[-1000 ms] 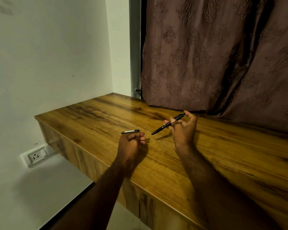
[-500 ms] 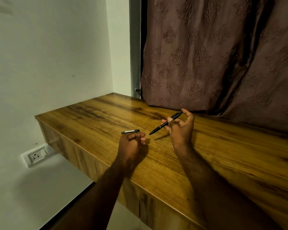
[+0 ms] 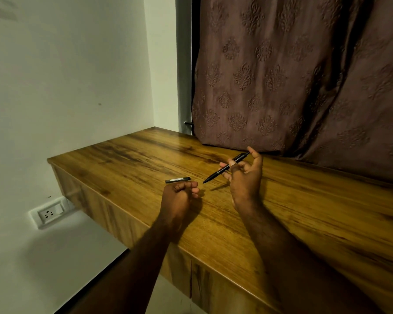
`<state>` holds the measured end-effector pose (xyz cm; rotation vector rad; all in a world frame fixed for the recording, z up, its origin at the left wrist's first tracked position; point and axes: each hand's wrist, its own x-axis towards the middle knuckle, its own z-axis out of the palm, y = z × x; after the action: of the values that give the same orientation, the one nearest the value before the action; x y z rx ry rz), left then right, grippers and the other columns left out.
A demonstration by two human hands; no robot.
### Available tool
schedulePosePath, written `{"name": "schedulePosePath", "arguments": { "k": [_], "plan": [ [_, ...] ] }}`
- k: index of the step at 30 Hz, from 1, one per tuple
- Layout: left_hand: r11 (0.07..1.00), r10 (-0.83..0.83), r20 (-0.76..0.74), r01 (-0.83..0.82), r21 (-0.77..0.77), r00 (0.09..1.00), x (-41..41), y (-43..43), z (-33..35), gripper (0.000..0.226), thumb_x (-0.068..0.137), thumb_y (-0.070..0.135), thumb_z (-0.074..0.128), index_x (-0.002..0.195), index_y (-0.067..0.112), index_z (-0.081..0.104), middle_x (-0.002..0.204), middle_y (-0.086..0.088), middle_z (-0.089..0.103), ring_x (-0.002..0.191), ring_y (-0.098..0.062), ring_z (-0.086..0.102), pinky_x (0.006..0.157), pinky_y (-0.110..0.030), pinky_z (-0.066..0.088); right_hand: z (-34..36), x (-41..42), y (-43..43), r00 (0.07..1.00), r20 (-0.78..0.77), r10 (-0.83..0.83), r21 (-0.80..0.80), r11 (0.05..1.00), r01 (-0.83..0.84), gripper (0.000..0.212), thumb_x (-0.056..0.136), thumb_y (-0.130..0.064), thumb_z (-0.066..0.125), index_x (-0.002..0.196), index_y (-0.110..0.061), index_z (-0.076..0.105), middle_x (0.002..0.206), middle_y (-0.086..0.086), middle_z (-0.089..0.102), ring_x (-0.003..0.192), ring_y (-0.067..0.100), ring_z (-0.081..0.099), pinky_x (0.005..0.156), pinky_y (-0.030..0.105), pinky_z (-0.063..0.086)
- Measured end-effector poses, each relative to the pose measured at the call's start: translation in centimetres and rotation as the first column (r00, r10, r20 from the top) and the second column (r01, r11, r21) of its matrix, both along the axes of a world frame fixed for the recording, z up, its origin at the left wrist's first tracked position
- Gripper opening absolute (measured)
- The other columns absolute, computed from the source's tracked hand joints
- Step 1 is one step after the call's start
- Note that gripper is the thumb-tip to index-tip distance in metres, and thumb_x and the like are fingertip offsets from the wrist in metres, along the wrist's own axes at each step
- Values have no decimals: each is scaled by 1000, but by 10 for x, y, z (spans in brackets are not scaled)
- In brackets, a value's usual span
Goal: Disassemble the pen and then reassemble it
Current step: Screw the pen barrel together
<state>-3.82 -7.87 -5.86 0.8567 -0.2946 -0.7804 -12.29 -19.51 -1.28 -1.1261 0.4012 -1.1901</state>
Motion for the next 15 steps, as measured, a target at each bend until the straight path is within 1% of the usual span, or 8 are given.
{"name": "schedulePosePath", "arguments": {
  "k": [3, 4, 5, 7, 9, 11, 13, 15],
  "plan": [
    [998, 20, 73, -24, 58, 997, 4, -1, -4, 19, 84, -4, 46, 87, 9, 60, 68, -1, 57, 56, -8, 53, 42, -19, 44, 0, -1, -1, 999, 2, -47, -11, 999, 47, 49, 88, 7, 57, 122, -27, 44, 107, 28, 63, 78, 27, 73, 68, 36, 60],
    [999, -2, 53, -1, 40, 999, 5, -2, -5, 19, 84, -4, 46, 85, 9, 60, 69, -1, 56, 55, -8, 52, 42, -19, 44, 1, -1, -2, 999, 8, -40, -15, 999, 40, 49, 88, 8, 57, 121, -26, 44, 106, 28, 63, 77, 28, 73, 67, 35, 60],
    [1000, -19, 9, 19, 3, 1000, 4, -3, -5, 20, 84, -5, 45, 83, 9, 59, 69, -3, 54, 54, -8, 50, 40, -19, 42, 1, -1, -2, 1000, 14, -24, -19, 1000, 24, 50, 88, 8, 57, 123, -25, 44, 104, 28, 63, 77, 28, 72, 67, 35, 60],
    [1000, -9, -6, 9, -18, 1000, 6, -4, -6, 23, 86, -9, 42, 81, 5, 59, 67, -4, 53, 54, -10, 48, 39, -19, 39, 2, -1, -1, 1000, 20, -3, -23, 1000, 3, 52, 88, 7, 57, 129, -22, 41, 100, 24, 63, 78, 27, 73, 66, 32, 59],
    [1000, 2, 19, -1, -16, 1000, 4, -3, -5, 22, 86, -11, 41, 84, 3, 59, 67, -5, 54, 55, -11, 49, 40, -19, 40, 3, -1, 2, 1000, 14, -11, -28, 1000, 11, 53, 89, 6, 57, 132, -20, 41, 100, 23, 64, 78, 26, 73, 66, 30, 59],
    [1000, -12, 29, 13, -28, 999, 2, -2, -4, 22, 87, -10, 40, 85, 3, 59, 68, -6, 54, 57, -11, 49, 41, -20, 40, 3, -2, 3, 999, 1, -34, -47, 998, 34, 51, 88, 7, 57, 128, -20, 43, 98, 23, 65, 76, 25, 73, 66, 32, 60],
    [1000, 19, 55, -18, -14, 998, 3, -3, -6, 23, 88, -11, 39, 86, 2, 59, 68, -7, 55, 57, -12, 49, 41, -20, 40, 5, -3, 3, 999, -2, -38, -54, 998, 38, 49, 88, 8, 57, 126, -20, 43, 97, 23, 65, 76, 26, 73, 66, 33, 60],
    [997, 67, 98, -69, 23, 993, 5, -4, -8, 24, 88, -12, 40, 87, 0, 61, 69, -8, 56, 57, -12, 51, 41, -19, 40, 5, -2, 3, 1000, 11, -19, -50, 999, 20, 51, 89, 7, 56, 130, -18, 40, 96, 22, 63, 76, 26, 72, 64, 30, 59]
  ]
}}
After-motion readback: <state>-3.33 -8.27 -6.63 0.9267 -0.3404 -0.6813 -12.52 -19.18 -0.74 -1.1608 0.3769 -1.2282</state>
